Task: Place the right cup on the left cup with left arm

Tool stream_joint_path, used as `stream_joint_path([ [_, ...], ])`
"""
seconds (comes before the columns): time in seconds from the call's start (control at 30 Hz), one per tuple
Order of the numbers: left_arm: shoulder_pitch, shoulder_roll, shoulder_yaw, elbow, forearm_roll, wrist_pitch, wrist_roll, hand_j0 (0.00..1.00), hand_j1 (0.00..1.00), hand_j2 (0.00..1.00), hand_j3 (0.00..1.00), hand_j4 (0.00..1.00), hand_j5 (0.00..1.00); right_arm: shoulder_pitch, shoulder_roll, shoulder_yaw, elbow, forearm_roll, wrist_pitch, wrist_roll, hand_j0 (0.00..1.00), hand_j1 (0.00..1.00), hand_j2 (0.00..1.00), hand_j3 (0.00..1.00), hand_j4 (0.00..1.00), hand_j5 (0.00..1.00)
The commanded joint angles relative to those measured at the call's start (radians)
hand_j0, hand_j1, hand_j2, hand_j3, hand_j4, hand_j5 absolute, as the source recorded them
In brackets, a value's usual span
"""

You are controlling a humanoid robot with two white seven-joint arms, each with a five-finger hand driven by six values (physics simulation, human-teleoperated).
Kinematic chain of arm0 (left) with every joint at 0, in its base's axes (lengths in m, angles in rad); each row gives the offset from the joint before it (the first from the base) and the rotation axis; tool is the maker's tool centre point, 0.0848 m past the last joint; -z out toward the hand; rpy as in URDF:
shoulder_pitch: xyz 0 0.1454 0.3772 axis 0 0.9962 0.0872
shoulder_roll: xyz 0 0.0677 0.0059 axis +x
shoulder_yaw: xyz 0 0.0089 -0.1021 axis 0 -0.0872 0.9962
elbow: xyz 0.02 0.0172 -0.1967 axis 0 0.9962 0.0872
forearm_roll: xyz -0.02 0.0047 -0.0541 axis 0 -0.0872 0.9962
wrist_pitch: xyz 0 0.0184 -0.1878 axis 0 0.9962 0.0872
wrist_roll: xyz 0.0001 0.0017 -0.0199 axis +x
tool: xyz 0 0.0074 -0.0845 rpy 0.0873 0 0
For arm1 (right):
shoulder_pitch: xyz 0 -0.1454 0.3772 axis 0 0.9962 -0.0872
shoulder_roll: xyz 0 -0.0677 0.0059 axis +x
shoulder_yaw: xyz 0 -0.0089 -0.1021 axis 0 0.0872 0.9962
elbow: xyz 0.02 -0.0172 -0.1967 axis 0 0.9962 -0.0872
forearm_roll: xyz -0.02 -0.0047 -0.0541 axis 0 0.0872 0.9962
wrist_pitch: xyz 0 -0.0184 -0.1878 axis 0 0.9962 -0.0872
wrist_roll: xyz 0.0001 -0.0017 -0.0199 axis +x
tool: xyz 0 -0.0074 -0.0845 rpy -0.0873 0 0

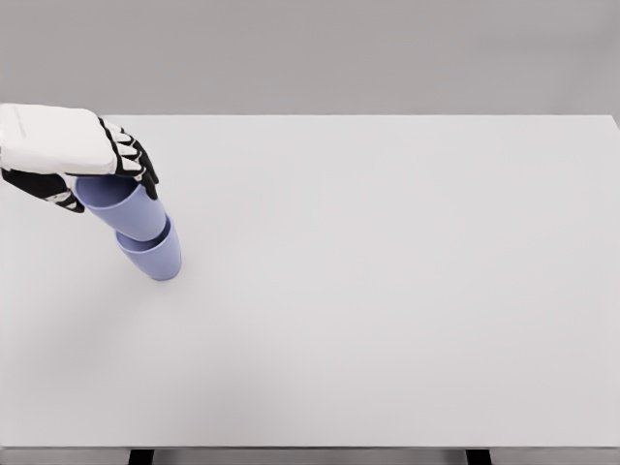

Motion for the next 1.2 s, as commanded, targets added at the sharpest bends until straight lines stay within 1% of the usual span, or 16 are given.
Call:
stream_joint_path([
  [0.0, 0.000, 0.001, 0.001, 0.001, 0.002, 0.003, 0.000, 0.73, 0.73, 0.73, 0.73, 0.73, 0.73, 0.000, 0.000, 0.000, 0.000, 0.000, 0.000, 0.000, 1.00, 1.00, 1.00, 1.00, 1.00, 1.00],
  [0.13, 0.015, 0.001, 0.003, 0.007, -0.003, 0.006, 0.000, 0.73, 0.73, 0.73, 0.73, 0.73, 0.73, 0.000, 0.000, 0.000, 0.000, 0.000, 0.000, 0.000, 1.00, 1.00, 1.00, 1.00, 1.00, 1.00],
  [0.5, 0.021, 0.000, 0.001, 0.010, -0.006, 0.011, 0.000, 0.73, 0.73, 0.73, 0.73, 0.73, 0.73, 0.000, 0.000, 0.000, 0.000, 0.000, 0.000, 0.000, 1.00, 1.00, 1.00, 1.00, 1.00, 1.00],
  [0.6, 0.034, 0.000, 0.001, 0.012, -0.007, 0.012, 0.000, 0.73, 0.73, 0.73, 0.73, 0.73, 0.73, 0.000, 0.000, 0.000, 0.000, 0.000, 0.000, 0.000, 1.00, 1.00, 1.00, 1.00, 1.00, 1.00],
  [1.17, 0.034, -0.009, 0.001, 0.025, -0.010, 0.012, 0.000, 0.73, 0.73, 0.73, 0.73, 0.73, 0.73, 0.000, 0.000, 0.000, 0.000, -0.001, 0.000, 0.000, 1.00, 1.00, 1.00, 1.00, 1.00, 1.00],
])
